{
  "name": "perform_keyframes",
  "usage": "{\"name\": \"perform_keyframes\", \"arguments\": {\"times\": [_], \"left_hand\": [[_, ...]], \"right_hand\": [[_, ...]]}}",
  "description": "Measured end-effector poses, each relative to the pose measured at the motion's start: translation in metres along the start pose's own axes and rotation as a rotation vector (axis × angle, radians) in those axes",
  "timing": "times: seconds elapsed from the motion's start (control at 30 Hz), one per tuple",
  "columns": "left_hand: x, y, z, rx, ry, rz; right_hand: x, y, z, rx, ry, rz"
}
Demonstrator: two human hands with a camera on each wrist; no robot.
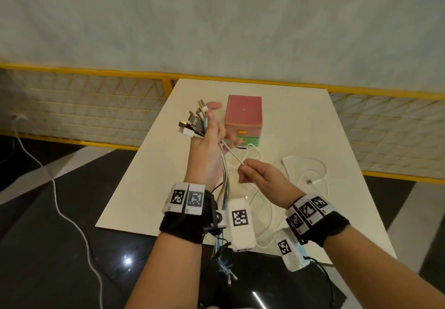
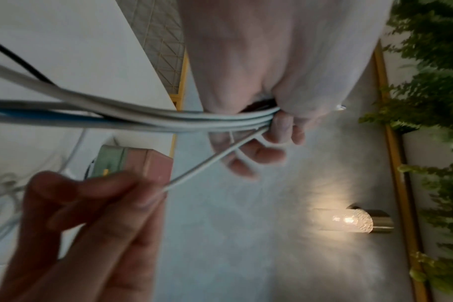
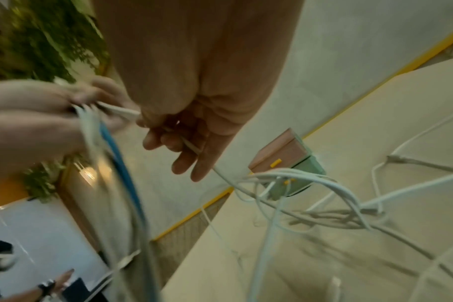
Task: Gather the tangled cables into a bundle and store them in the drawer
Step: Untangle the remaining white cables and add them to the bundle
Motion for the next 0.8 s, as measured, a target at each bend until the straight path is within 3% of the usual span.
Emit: {"name": "perform_keyframes", "arguments": {"times": [0.17, 0.37, 0.57, 0.7, 0.8], "left_hand": [[0.004, -0.008, -0.039, -0.029, 0.132, -0.002], [-0.003, -0.018, -0.075, -0.002, 0.195, -0.01], [-0.001, -0.013, -0.065, 0.197, 0.112, 0.076], [0.003, -0.004, -0.04, 0.441, 0.042, 0.109], [0.006, 0.002, -0.005, 0.552, -0.109, 0.111]], "right_hand": [[0.026, -0.015, -0.017, -0.274, -0.051, 0.062], [0.06, -0.056, -0.035, -0.464, 0.058, 0.081], [0.097, -0.112, 0.039, -0.363, -0.079, -0.105], [0.092, -0.097, 0.067, -0.495, -0.162, -0.004], [0.083, -0.078, 0.08, -0.494, -0.248, 0.069]]}}
Point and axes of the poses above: each hand's wrist, its own x-axis towards the middle knuckle, its own y-axis out of the palm, z = x × y, the point moved 9 cm from there along x, towards the middle knuckle, and after that the axes turned 5 degrees about x, right-handed, at the moved point
